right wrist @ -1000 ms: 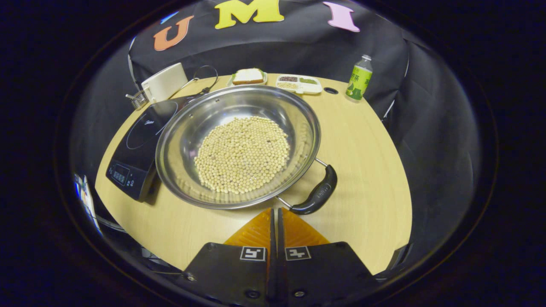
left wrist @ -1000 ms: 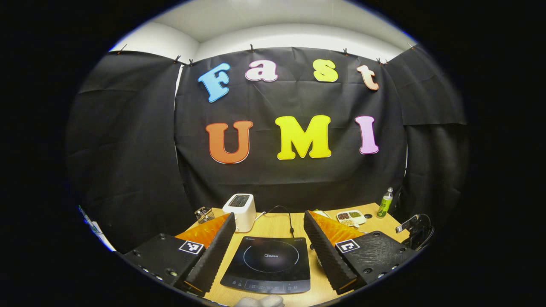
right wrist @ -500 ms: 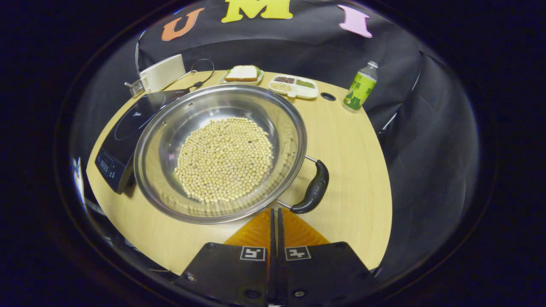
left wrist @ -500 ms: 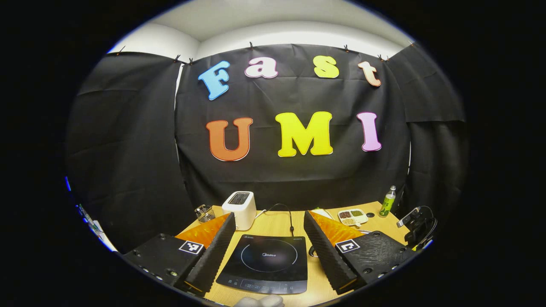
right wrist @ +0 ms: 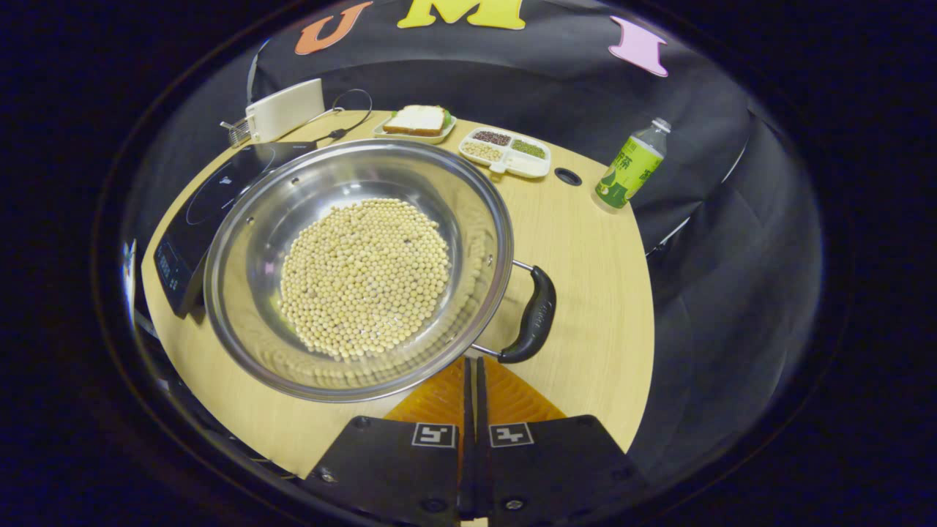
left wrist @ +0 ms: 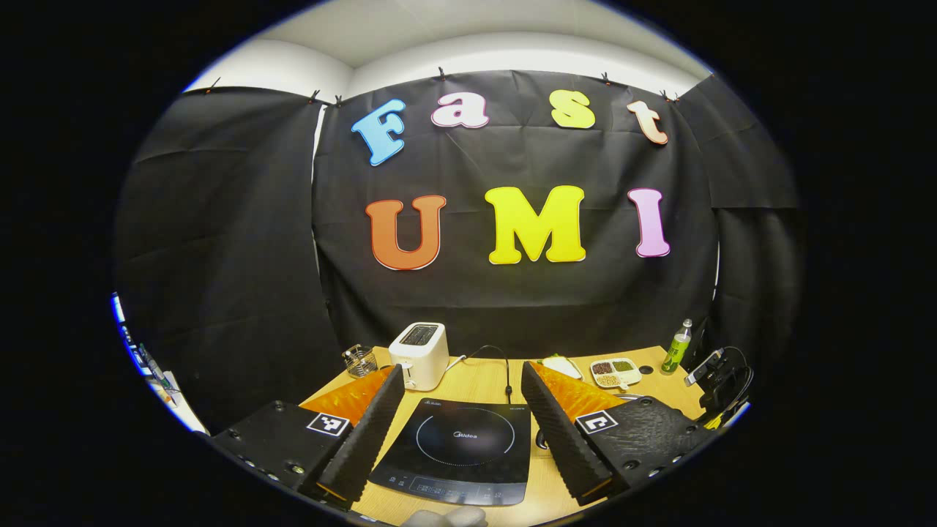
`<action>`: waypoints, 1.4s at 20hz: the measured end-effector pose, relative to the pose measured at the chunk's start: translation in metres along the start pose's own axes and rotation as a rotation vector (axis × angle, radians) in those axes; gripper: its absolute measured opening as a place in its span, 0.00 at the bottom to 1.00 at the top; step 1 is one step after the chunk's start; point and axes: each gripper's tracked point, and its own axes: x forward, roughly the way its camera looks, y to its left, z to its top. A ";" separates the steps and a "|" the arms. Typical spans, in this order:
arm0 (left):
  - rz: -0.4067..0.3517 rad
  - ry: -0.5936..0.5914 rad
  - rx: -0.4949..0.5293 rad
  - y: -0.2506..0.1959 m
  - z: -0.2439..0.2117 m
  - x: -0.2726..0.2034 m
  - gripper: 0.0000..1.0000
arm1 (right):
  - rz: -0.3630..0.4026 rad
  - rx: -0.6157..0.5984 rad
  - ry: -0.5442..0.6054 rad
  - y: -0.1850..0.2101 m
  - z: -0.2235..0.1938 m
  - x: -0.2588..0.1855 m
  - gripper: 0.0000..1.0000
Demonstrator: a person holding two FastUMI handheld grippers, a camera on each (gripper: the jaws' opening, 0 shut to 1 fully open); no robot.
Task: First push the handle of the pot to place it horizontally, then grasp the pot with both hands and set it on the induction cooktop.
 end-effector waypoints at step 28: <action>-0.212 0.125 0.010 -0.097 -0.097 0.059 0.96 | -0.084 0.126 -0.221 -0.059 0.020 -0.051 0.71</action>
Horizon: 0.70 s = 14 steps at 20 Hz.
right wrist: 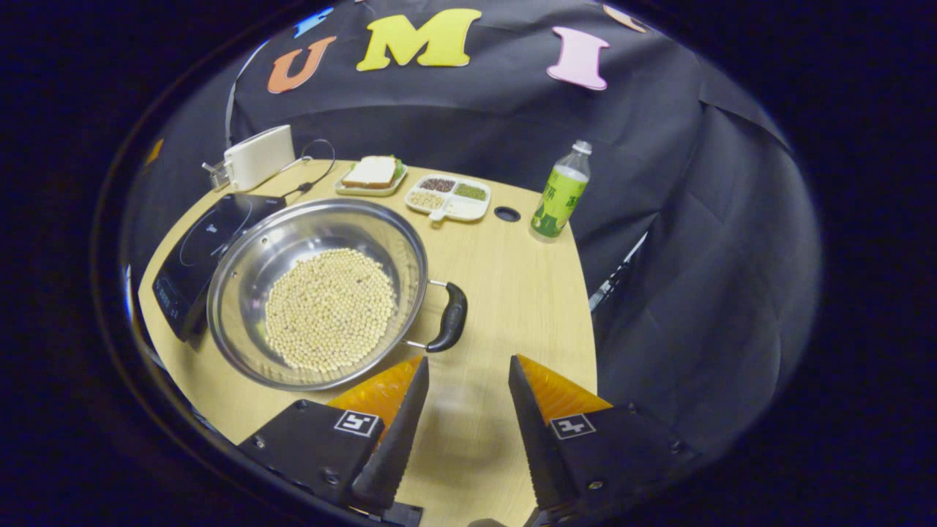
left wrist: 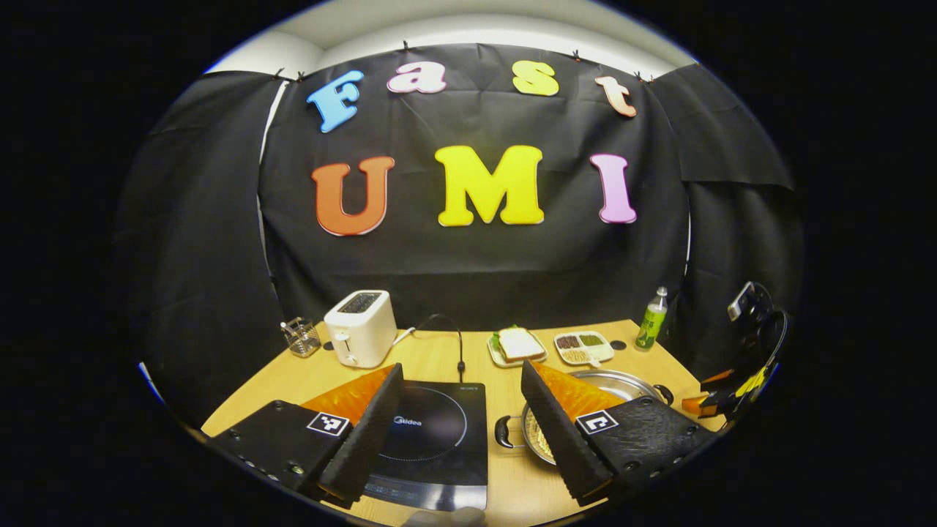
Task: First push the handle of the pot to place it horizontally, then grasp the pot with both hands and set it on the induction cooktop.
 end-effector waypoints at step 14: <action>-0.027 0.309 -0.059 -0.050 -0.143 0.096 0.97 | 0.033 0.095 -0.026 0.017 0.029 0.043 0.86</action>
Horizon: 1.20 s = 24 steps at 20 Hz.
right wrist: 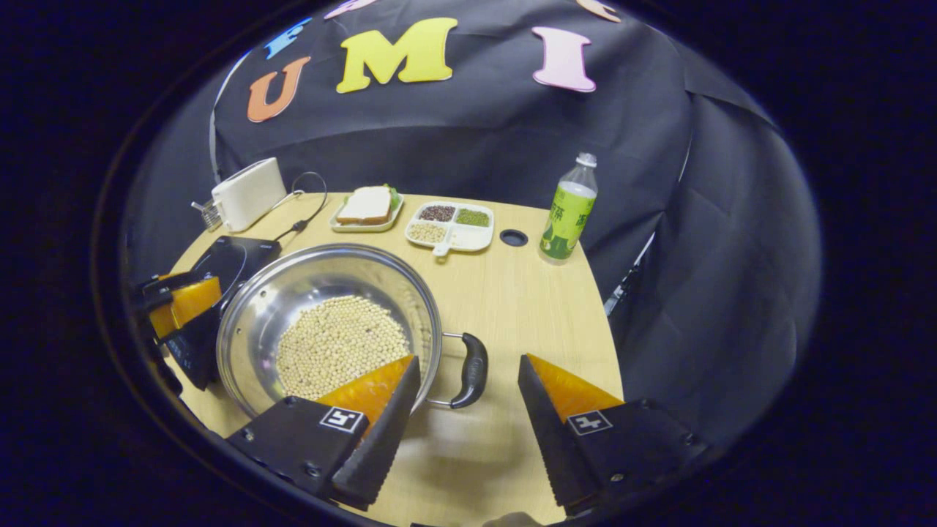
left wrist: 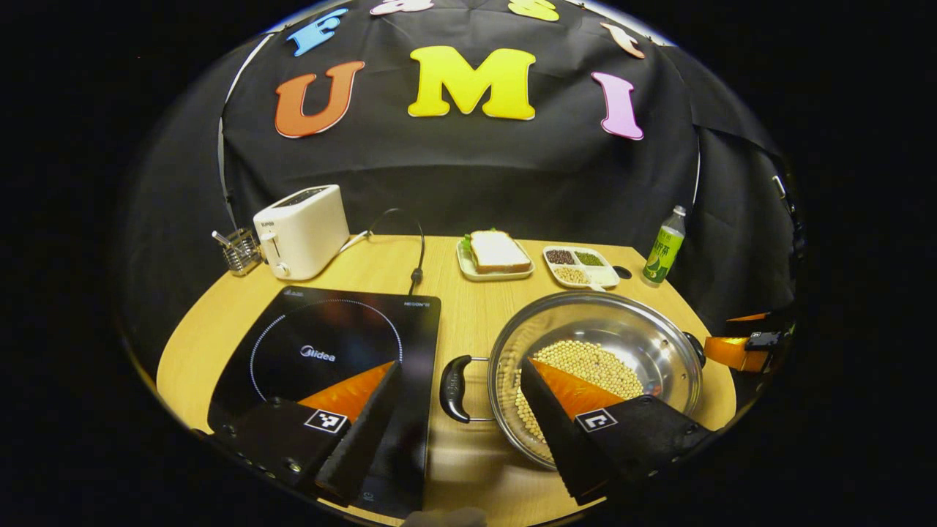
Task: First push the handle of the pot to place it horizontally, then grasp the pot with both hands and set it on the induction cooktop.
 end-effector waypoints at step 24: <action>0.126 0.173 0.109 -0.005 -0.044 0.044 0.74 | -0.010 0.128 0.196 0.015 -0.034 0.054 0.70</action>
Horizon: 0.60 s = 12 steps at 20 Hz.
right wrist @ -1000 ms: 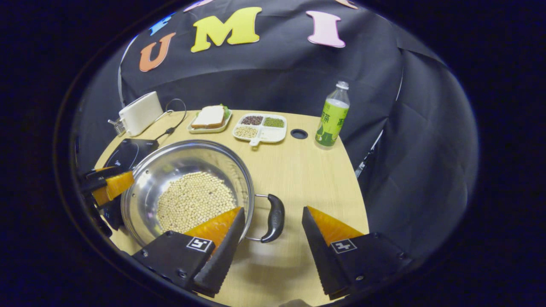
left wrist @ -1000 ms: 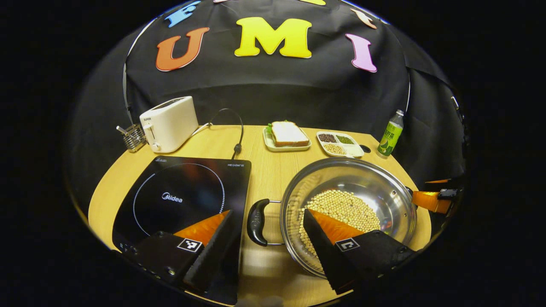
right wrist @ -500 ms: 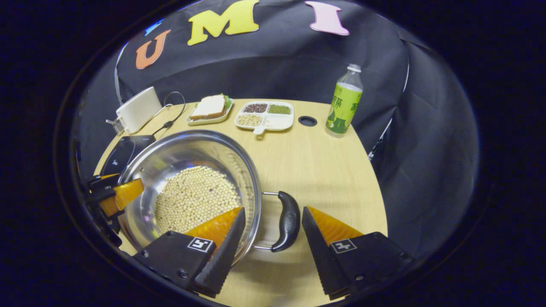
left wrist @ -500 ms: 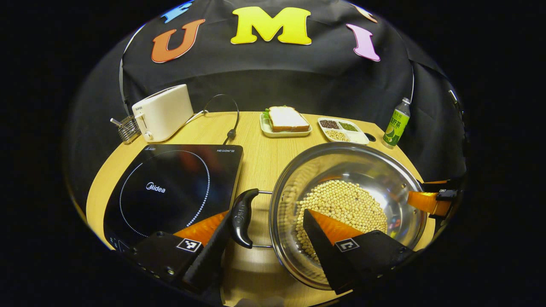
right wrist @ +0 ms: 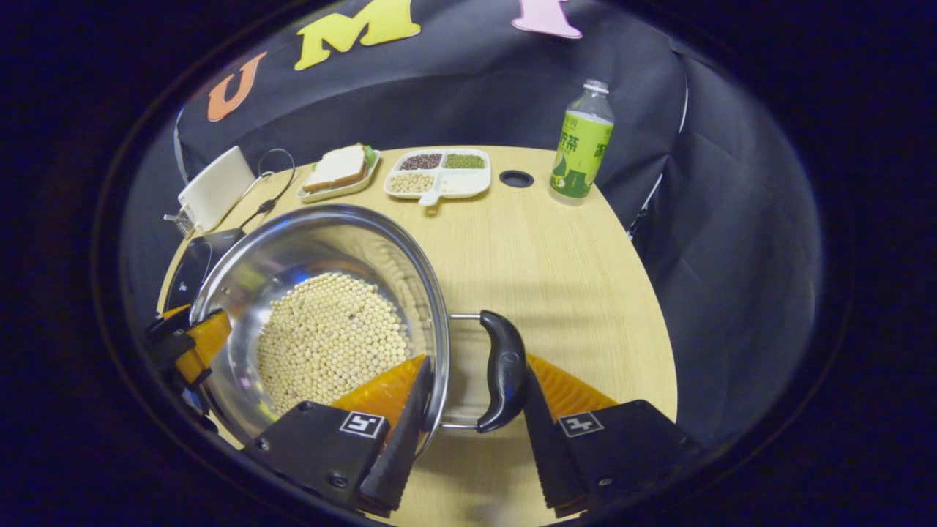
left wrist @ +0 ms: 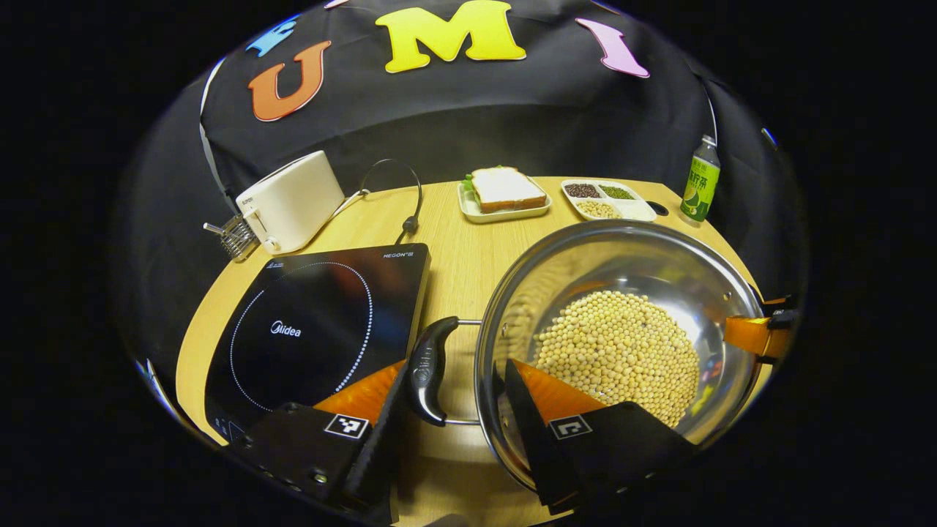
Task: First push the handle of the pot to place it horizontally, then grasp the pot with both hands and set it on the induction cooktop.
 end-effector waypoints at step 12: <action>0.000 0.014 -0.034 -0.002 0.003 -0.004 0.71 | 0.013 0.057 0.052 0.002 -0.005 -0.003 0.53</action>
